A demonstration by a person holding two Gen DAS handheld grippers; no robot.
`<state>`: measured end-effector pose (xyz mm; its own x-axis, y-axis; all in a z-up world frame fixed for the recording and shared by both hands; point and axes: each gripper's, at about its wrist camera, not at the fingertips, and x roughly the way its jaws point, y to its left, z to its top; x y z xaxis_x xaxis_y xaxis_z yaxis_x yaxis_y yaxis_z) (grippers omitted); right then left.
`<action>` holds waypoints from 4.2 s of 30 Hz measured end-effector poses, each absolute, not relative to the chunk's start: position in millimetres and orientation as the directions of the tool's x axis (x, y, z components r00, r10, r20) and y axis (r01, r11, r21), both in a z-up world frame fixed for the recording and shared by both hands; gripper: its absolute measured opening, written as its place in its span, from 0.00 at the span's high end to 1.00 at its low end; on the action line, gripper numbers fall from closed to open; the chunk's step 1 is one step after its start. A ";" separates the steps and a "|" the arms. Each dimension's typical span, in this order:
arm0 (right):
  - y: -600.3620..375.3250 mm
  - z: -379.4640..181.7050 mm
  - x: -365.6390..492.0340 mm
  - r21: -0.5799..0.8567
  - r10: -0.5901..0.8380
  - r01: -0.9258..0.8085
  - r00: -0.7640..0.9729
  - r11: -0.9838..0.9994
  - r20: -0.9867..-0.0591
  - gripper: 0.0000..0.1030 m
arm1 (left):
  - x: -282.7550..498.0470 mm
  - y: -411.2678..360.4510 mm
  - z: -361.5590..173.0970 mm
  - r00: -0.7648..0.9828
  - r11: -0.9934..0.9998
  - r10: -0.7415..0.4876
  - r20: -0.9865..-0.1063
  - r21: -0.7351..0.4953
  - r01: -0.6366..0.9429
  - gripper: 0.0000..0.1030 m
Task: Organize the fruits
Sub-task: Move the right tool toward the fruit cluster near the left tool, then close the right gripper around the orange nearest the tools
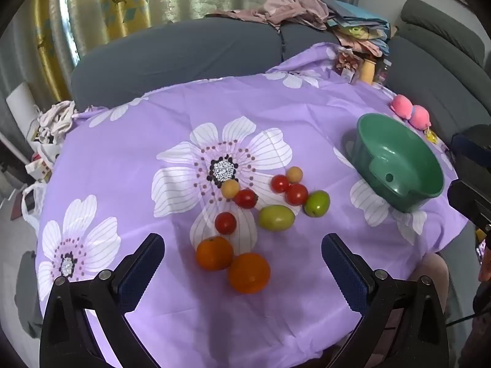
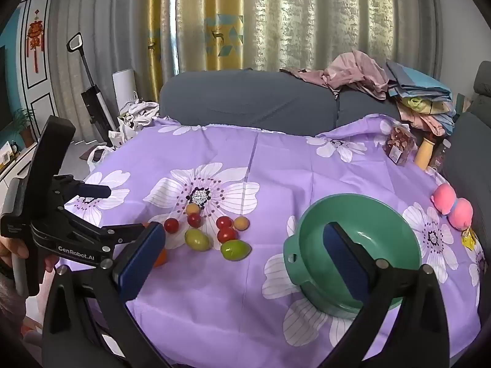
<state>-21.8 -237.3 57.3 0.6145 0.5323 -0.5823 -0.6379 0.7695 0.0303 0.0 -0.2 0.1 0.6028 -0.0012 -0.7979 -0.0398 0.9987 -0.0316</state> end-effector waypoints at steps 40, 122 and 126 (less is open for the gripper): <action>-241.8 59.8 -27.1 0.199 0.670 -0.663 0.598 0.722 -0.440 0.00 | 0.2 13.9 6.7 0.631 0.970 -0.196 -0.750 -0.241 0.014 0.01; -118.4 -84.6 -2.3 0.515 0.743 -0.731 -0.016 0.448 -0.669 0.29 | 25.6 31.9 -86.1 0.333 0.915 -0.392 -0.858 -0.401 0.046 0.34; -116.7 -85.6 -1.1 0.526 0.743 -0.727 -0.032 0.442 -0.669 0.39 | 26.9 32.5 -87.0 0.332 0.916 -0.389 -0.859 -0.400 0.038 0.44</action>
<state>-1.1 -116.7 -85.6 -0.0319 0.7429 -0.6687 -0.7268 0.4420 0.5258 26.9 32.5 -87.0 0.3318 -0.3889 -0.8595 0.0379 0.9158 -0.3998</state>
